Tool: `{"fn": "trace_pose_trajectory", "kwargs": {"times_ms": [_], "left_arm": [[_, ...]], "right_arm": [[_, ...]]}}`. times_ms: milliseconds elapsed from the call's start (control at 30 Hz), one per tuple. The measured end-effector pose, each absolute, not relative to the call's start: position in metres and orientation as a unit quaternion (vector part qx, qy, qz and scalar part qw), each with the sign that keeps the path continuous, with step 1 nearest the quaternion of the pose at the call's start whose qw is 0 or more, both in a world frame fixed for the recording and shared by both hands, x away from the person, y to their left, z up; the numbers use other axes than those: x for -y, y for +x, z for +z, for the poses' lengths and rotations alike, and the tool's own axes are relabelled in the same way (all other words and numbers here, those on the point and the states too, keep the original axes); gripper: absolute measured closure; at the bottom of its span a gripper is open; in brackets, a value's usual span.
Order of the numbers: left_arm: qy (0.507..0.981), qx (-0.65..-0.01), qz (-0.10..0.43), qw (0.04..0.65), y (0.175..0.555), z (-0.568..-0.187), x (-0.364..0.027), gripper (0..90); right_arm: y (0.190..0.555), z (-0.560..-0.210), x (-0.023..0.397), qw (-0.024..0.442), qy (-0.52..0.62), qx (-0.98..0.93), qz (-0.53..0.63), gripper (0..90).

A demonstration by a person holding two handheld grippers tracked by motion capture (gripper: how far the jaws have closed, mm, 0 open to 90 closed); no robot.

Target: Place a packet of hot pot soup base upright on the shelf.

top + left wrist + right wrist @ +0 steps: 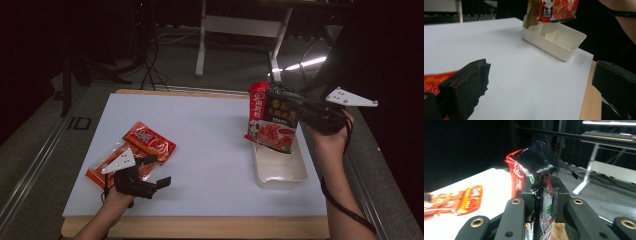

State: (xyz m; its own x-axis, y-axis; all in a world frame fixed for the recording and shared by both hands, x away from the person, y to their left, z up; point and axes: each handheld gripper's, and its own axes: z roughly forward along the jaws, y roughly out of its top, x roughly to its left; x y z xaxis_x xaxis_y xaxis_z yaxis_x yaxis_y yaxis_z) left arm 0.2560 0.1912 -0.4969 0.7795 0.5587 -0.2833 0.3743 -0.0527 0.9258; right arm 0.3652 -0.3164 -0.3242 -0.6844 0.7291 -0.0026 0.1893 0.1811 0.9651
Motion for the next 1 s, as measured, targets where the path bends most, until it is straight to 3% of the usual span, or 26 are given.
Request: {"fn": "trace_pose_trajectory", "kwargs": {"times_ms": [533, 1000], "left_arm": [[0.72, -0.323, 0.082, 0.609, 0.26, -0.503, -0.19, 1.2], [0.72, -0.321, 0.082, 0.609, 0.261, -0.504, -0.19, 1.2]], "right_arm": [[0.391, -0.357, 0.336, 0.265, 0.346, -0.737, 0.517, 76.0], [0.407, -0.383, 0.342, 0.242, 0.335, -0.747, 0.522, 75.4]]}}
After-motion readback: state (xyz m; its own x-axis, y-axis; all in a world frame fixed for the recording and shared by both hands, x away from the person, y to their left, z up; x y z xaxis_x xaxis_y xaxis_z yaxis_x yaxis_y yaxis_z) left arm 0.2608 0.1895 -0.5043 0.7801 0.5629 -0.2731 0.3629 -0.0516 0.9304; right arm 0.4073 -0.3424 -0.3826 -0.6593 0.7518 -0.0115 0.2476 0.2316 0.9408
